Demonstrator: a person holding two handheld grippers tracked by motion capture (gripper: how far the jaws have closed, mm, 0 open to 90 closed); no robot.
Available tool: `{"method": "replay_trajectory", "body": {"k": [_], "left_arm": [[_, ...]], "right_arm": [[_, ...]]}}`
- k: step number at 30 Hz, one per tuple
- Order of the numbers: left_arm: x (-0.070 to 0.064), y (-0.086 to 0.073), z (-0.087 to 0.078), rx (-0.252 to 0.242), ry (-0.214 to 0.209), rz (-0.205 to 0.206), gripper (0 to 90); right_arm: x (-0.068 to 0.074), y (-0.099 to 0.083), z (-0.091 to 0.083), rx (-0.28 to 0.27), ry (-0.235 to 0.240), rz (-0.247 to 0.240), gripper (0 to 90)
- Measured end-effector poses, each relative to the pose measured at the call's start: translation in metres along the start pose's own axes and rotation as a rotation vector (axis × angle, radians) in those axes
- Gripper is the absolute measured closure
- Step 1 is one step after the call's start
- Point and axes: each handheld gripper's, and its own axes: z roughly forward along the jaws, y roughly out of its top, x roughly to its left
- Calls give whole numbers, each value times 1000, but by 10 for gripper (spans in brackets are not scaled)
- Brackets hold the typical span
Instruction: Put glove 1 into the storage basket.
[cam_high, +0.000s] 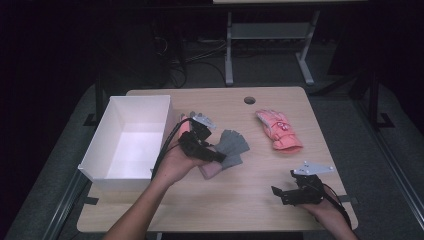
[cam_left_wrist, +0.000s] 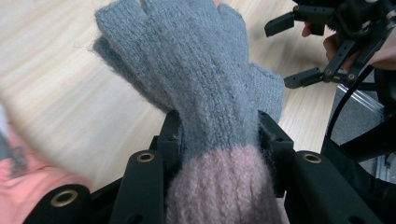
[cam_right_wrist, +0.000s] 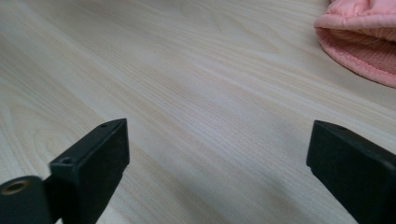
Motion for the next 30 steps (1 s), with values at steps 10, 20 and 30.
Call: {"method": "replay_trajectory", "body": {"k": [10, 20, 30], "left_arm": [[12, 5, -43, -33, 46, -11, 605], [40, -10, -88, -84, 139, -72, 605], [69, -39, -129, -137, 244, -159, 605]], "right_arm": [[-1, 0, 2, 3, -8, 2, 35], [-3, -1, 2, 2, -14, 2, 36], [-2, -1, 3, 8, -10, 9, 36]]}}
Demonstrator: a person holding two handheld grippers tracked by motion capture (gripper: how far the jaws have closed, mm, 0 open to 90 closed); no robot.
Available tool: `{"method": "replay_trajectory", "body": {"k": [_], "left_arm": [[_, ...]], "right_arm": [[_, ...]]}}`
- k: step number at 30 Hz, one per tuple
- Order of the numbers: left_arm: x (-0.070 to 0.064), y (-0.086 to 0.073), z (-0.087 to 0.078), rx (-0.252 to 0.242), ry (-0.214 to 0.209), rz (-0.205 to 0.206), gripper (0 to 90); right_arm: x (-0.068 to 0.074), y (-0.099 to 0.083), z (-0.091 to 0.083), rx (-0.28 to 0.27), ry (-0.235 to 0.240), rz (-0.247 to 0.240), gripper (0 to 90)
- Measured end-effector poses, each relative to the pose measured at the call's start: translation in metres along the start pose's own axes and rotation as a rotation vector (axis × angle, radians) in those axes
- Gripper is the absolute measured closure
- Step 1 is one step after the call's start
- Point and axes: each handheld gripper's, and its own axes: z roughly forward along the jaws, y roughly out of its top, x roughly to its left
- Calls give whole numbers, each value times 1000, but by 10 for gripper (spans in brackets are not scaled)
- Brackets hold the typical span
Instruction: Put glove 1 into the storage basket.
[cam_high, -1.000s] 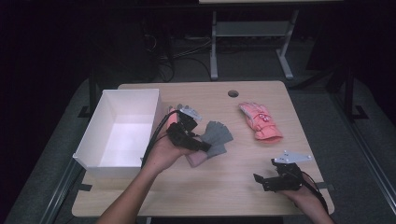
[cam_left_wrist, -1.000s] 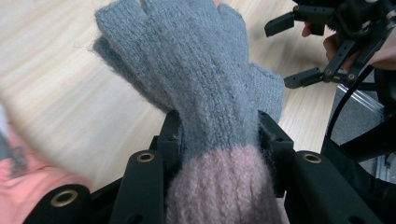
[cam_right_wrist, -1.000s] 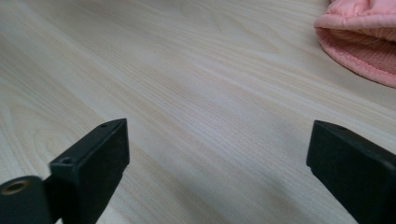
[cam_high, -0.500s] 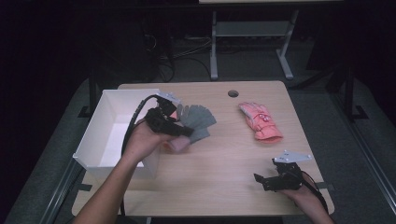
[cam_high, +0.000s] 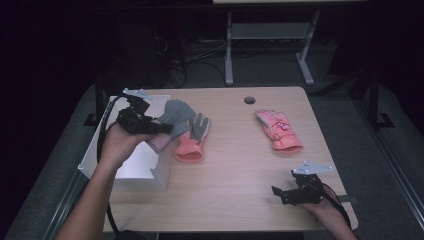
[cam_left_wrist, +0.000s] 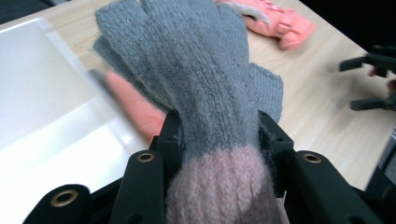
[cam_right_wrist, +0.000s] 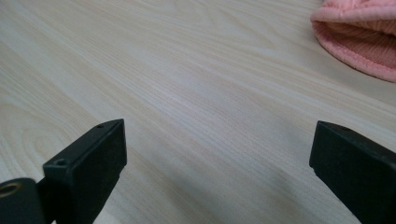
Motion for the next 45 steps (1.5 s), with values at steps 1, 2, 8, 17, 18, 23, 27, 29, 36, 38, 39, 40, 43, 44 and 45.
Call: {"method": "replay_trajectory", "body": {"k": [1, 2, 8, 17, 18, 23, 27, 29, 36, 38, 39, 40, 43, 44, 45], "left_arm": [[4, -3, -3, -5, 8, -12, 605], [8, -6, -5, -9, 14, -21, 605], [33, -24, -13, -25, 73, -88, 606], [73, -47, 6, 11, 171, -186, 605], [76, -49, 9, 18, 173, -193, 605], [92, -58, 21, 50, 224, -229, 604], [102, -66, 32, 78, 247, -243, 603], [107, -70, 37, 88, 251, -257, 603], [120, -87, 49, 132, 268, -298, 599], [122, -92, 52, 148, 277, -308, 596], [124, -95, 54, 162, 280, -315, 594], [124, -97, 56, 168, 276, -310, 594], [125, -102, 62, 184, 269, -322, 575], [126, -103, 64, 192, 275, -322, 567], [126, -104, 66, 203, 280, -323, 560]], "right_arm": [[0, 0, -1, -4, -1, -5, 36], [0, 1, -1, -5, -1, -3, 36], [2, 2, -4, -18, -6, -12, 36], [2, 2, -1, -9, 13, -22, 36], [2, 2, -1, -8, 13, -22, 36], [1, 2, -1, -8, 16, -14, 37], [0, 2, -1, -15, 14, -16, 37], [1, 2, -1, -10, 15, -15, 37], [1, 2, 0, -7, 19, -18, 37], [1, 2, 0, -7, 21, -20, 37], [1, 1, 0, -7, 22, -22, 38], [1, 1, 0, -7, 22, -22, 38], [0, 2, 0, -5, 22, -21, 40], [0, 2, 0, -5, 23, -21, 40], [0, 2, 0, -5, 23, -21, 40]]}}
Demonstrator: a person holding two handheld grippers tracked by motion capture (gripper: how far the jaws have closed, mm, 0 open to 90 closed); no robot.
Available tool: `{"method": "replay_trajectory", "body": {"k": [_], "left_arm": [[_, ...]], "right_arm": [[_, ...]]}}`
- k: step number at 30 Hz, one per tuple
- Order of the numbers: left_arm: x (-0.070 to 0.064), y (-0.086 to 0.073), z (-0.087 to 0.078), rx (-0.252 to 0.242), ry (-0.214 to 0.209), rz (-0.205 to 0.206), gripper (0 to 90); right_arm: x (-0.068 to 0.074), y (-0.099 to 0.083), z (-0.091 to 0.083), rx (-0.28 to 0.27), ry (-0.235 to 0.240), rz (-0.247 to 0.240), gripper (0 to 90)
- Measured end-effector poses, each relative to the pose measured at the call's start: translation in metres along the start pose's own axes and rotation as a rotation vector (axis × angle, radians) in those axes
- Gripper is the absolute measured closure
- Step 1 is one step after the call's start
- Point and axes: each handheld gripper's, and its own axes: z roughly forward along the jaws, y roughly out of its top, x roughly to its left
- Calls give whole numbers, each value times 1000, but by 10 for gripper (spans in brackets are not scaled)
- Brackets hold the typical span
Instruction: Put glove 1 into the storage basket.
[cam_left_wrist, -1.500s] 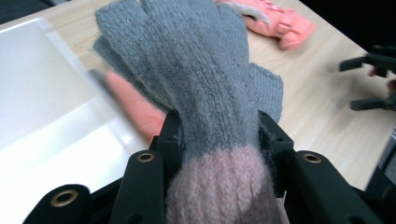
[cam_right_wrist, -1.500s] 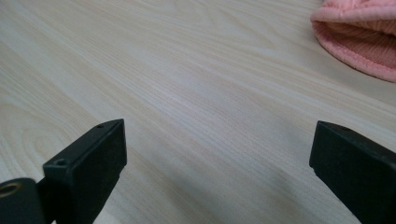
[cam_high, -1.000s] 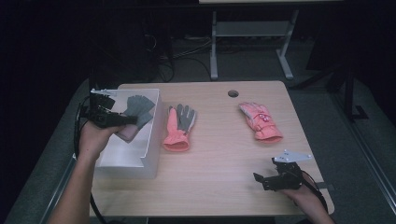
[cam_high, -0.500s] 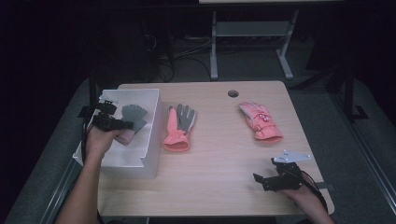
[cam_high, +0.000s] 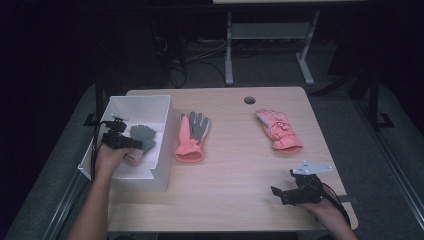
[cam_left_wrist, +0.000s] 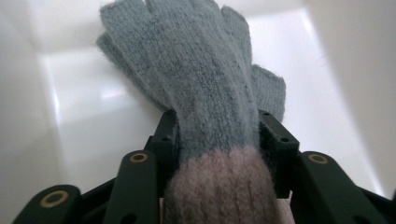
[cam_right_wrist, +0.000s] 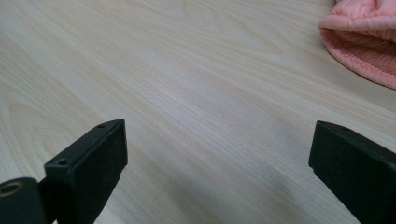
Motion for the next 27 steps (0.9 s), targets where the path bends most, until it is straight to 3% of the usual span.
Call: {"method": "replay_trajectory", "body": {"k": [5, 7, 13, 21, 27], "left_arm": [[-2, 0, 6, 32, 19, -6, 431], [-3, 0, 6, 24, 34, -8, 340], [-7, 4, -1, -9, 33, -22, 216], [-16, 16, -30, -74, 42, 20, 177], [-26, 23, -55, -129, 7, 60, 176]], "right_arm": [[0, 0, 0, -2, 2, 0, 40], [0, 0, -1, -2, 3, 0, 41], [0, 0, 0, 4, 2, -4, 44], [1, 0, 0, 10, 4, -10, 45], [1, 0, 1, 15, 5, -5, 44]]}}
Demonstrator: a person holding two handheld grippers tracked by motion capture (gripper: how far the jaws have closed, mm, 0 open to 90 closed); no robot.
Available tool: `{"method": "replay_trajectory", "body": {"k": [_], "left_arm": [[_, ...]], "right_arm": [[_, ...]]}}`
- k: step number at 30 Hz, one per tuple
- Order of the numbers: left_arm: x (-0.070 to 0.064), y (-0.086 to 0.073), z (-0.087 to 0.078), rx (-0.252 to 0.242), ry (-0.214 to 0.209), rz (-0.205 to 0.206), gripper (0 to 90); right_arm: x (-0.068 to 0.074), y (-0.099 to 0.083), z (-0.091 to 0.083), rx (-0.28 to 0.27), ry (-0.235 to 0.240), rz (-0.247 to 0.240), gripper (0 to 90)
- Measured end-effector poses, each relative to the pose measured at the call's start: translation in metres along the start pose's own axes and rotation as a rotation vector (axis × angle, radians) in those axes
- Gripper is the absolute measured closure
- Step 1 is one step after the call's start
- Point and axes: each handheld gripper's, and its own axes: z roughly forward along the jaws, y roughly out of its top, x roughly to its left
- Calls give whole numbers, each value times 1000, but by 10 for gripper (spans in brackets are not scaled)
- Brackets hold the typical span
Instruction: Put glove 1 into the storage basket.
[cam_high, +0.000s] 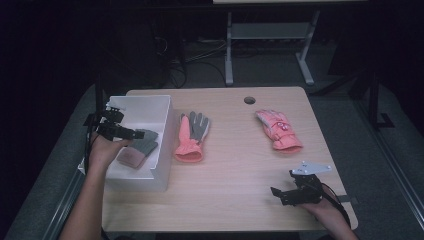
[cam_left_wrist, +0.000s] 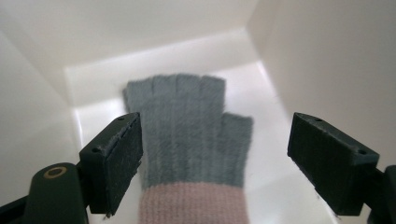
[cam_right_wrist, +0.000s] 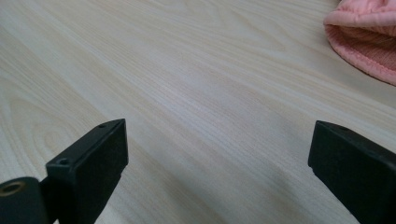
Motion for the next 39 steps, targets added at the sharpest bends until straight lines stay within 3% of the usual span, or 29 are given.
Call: {"method": "replay_trajectory", "body": {"k": [11, 25, 27, 30, 36, 39], "left_arm": [[-40, 18, -19, -70, -87, 78, 177], [-117, 51, -17, -108, -206, 184, 260], [-127, 54, -15, -106, -227, 191, 311], [-142, 57, -9, -93, -247, 199, 470], [-167, 63, 5, -80, -256, 231, 864], [-177, 67, 15, -70, -251, 233, 898]], "right_arm": [[0, 0, 1, 5, 0, -8, 45], [1, 1, 1, 6, 12, -14, 47], [1, 1, 1, 6, 13, -15, 47], [1, 1, 1, 5, 13, -15, 47], [1, 1, 1, 2, 14, -23, 47], [2, 1, 0, -1, 17, -22, 47]]}}
